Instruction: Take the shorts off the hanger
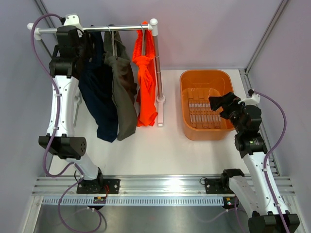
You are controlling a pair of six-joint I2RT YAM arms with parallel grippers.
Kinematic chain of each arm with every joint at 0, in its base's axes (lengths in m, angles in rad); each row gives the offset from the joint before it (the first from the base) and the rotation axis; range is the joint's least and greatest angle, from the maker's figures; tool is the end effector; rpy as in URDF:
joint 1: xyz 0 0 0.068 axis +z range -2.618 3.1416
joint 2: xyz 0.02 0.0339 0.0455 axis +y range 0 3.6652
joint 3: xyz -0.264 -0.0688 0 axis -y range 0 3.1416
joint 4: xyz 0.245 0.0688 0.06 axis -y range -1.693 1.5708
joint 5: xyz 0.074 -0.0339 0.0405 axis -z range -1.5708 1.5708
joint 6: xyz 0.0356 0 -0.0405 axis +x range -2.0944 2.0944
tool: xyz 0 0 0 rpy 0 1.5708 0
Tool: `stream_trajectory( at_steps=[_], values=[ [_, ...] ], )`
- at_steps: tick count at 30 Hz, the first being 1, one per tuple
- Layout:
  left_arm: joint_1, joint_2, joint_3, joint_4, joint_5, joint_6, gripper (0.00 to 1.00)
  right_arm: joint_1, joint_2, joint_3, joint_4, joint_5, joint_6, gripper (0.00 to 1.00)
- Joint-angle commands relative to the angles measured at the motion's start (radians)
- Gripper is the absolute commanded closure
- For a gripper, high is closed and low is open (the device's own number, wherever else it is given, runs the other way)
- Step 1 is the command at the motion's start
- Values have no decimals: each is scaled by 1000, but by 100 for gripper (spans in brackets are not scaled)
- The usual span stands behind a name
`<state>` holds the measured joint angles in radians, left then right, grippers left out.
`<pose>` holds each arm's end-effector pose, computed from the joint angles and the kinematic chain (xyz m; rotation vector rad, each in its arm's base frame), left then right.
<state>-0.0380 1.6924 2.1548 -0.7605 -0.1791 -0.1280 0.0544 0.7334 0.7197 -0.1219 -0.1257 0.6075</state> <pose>0.3487 -0.0069 0.5065 -0.2070 1.8528 0.0525 0.1775 0.0141 0.3321 0.3830 1.6993 0.5968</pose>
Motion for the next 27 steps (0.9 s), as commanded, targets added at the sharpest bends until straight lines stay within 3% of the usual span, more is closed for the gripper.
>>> stream_trajectory(
  at_steps=[1, 11, 17, 22, 27],
  values=[
    [3, 19, -13, 56, -36, 11, 53, 7, 3, -6, 57, -17, 8, 0],
    [0, -17, -93, 105, -59, 16, 64, 5, 4, -9, 65, -22, 11, 1],
    [0, -33, -99, 144, -94, -7, 83, 5, 6, -14, 62, -20, 8, 1],
    [0, -128, -228, 300, -82, -22, 98, 7, 9, -17, 67, -29, 8, 1],
    [0, -211, -233, 345, -76, -10, 100, 7, 11, -17, 74, -38, 9, 1]
  ],
)
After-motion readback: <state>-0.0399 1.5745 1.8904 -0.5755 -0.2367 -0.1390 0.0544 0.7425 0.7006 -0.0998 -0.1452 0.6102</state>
